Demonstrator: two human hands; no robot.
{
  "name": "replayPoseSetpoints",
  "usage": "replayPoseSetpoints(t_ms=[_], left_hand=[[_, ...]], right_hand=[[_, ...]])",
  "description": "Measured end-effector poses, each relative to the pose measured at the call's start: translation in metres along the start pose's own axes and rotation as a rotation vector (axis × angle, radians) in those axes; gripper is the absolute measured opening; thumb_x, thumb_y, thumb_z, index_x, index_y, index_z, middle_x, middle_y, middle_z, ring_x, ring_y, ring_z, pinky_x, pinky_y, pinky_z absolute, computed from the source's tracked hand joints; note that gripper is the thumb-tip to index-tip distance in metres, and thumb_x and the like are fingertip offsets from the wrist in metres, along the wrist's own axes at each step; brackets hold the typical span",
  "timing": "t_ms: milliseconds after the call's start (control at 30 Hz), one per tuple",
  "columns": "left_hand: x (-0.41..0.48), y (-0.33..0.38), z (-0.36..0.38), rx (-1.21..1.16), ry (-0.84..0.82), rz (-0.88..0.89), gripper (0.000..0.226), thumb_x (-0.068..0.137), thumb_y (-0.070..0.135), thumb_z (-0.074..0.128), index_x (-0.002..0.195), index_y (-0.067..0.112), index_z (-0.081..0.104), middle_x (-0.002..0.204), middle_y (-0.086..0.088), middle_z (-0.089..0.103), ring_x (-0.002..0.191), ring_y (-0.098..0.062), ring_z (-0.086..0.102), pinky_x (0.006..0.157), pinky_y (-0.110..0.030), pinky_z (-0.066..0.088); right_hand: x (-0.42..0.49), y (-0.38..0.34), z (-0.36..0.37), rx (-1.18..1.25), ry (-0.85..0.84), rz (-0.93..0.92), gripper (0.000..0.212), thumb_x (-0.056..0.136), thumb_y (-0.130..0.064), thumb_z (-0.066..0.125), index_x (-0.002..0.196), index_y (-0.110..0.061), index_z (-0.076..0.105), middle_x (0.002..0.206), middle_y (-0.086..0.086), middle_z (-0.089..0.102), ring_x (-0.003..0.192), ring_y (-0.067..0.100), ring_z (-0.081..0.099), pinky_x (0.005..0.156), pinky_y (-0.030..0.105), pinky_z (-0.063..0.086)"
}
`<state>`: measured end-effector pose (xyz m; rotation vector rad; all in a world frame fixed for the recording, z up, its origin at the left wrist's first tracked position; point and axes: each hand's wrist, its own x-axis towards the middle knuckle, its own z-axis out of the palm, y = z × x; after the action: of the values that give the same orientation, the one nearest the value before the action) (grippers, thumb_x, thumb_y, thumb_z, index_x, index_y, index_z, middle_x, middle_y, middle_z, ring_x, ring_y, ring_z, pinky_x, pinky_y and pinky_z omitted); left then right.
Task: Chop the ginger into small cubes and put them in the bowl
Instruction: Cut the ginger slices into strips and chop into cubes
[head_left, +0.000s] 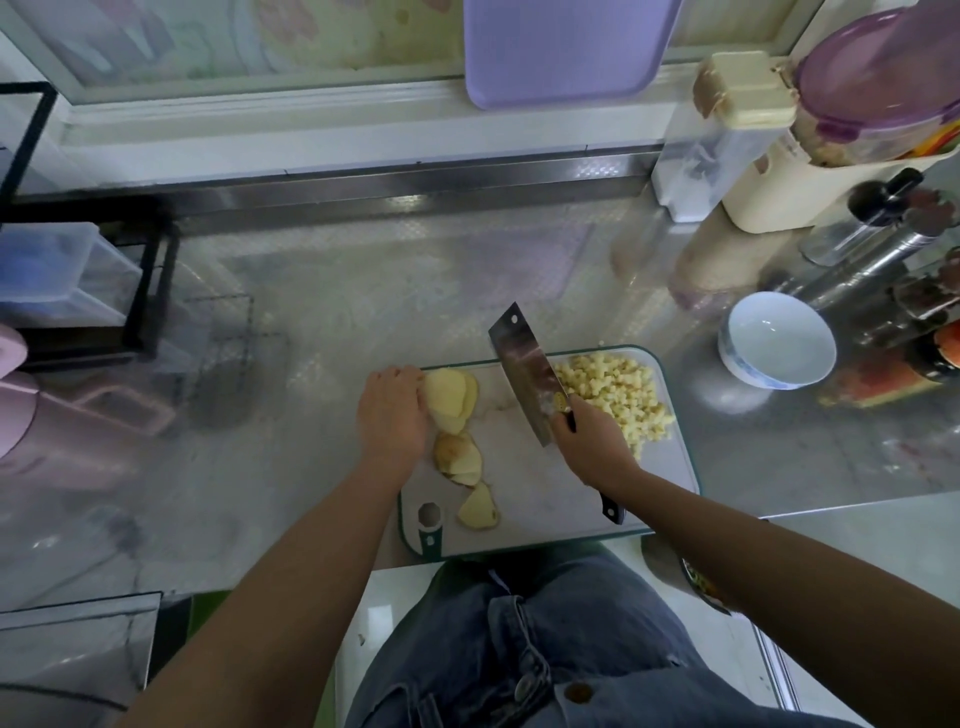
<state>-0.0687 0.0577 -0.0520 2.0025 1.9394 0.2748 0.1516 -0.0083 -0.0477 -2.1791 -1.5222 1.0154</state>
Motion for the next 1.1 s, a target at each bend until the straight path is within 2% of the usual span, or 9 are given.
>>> replayPoseSetpoints(t_ms=[167,267,400,500,633,767,867,967,1100], left_hand=[[-0.001,0.001,0.002,-0.03,-0.059,-0.005,0.029,0.091,0.012,0.056,0.12,0.01,0.061,0.113,-0.015,0.053,0.108,-0.029,0.045,0.082,-0.033,0.039],[-0.001,0.004,0.003,-0.088,-0.067,0.001,0.031,0.088,0.012,0.059,0.119,0.013,0.06,0.116,-0.013,0.05,0.111,-0.029,0.044,0.086,-0.034,0.04],[0.006,0.007,0.005,-0.123,-0.082,0.0,0.033,0.085,0.014,0.061,0.117,0.012,0.058,0.118,-0.012,0.05,0.114,-0.028,0.045,0.09,-0.034,0.04],[0.014,0.013,0.006,-0.13,-0.155,-0.003,0.047,0.087,0.029,0.063,0.129,0.014,0.052,0.124,-0.011,0.048,0.118,-0.028,0.043,0.094,-0.036,0.04],[0.021,0.017,0.011,0.025,-0.229,0.049,0.06,0.081,0.044,0.068,0.132,0.017,0.05,0.124,-0.01,0.047,0.116,-0.028,0.043,0.092,-0.037,0.041],[0.027,0.022,0.008,0.033,-0.183,0.02,0.054,0.074,0.043,0.076,0.118,0.021,0.054,0.116,-0.006,0.05,0.111,-0.026,0.042,0.086,-0.033,0.039],[0.028,0.023,0.004,-0.079,-0.185,0.02,0.04,0.073,0.036,0.079,0.101,0.022,0.054,0.102,-0.001,0.059,0.098,-0.022,0.053,0.078,-0.032,0.043],[0.027,0.017,0.001,-0.278,-0.218,-0.006,0.032,0.078,0.03,0.077,0.103,0.018,0.062,0.098,0.002,0.062,0.088,-0.016,0.057,0.074,-0.028,0.042],[0.026,0.013,-0.002,-0.446,-0.075,-0.137,0.023,0.084,0.031,0.071,0.098,0.012,0.07,0.09,-0.003,0.067,0.081,-0.018,0.06,0.072,-0.028,0.045]], right_hand=[[0.004,-0.002,-0.001,0.025,-0.011,-0.016,0.018,0.098,-0.022,0.043,0.092,-0.009,0.053,0.064,0.004,0.052,0.052,0.018,0.048,0.049,0.03,0.041],[0.006,-0.002,-0.001,0.028,-0.026,-0.052,0.017,0.097,-0.022,0.045,0.082,-0.018,0.049,0.061,0.002,0.05,0.05,0.014,0.045,0.045,0.025,0.037],[0.004,-0.001,0.0,0.025,-0.019,-0.09,0.029,0.097,-0.02,0.046,0.072,-0.033,0.039,0.055,-0.004,0.046,0.046,0.009,0.042,0.042,0.016,0.028],[0.004,0.003,0.0,0.029,-0.021,-0.076,0.027,0.096,-0.021,0.046,0.071,-0.026,0.041,0.057,-0.002,0.046,0.049,0.011,0.042,0.046,0.022,0.029],[0.007,0.005,0.0,0.037,-0.038,-0.068,0.023,0.096,-0.024,0.046,0.074,-0.019,0.046,0.06,0.001,0.049,0.051,0.013,0.044,0.048,0.025,0.033],[0.008,0.007,0.002,0.043,-0.04,-0.074,0.023,0.096,-0.025,0.047,0.073,-0.024,0.044,0.058,-0.002,0.048,0.049,0.011,0.043,0.047,0.024,0.034],[0.007,0.007,0.001,0.068,-0.053,-0.059,0.019,0.096,-0.027,0.046,0.083,-0.015,0.053,0.059,0.001,0.05,0.048,0.012,0.044,0.046,0.025,0.039],[0.009,0.005,-0.001,0.094,-0.057,-0.032,0.02,0.097,-0.027,0.046,0.089,-0.011,0.055,0.06,0.002,0.05,0.046,0.013,0.044,0.045,0.026,0.038],[0.01,-0.001,-0.005,0.158,-0.046,0.02,0.022,0.098,-0.028,0.046,0.089,-0.01,0.055,0.064,0.006,0.051,0.049,0.017,0.046,0.044,0.027,0.04]])
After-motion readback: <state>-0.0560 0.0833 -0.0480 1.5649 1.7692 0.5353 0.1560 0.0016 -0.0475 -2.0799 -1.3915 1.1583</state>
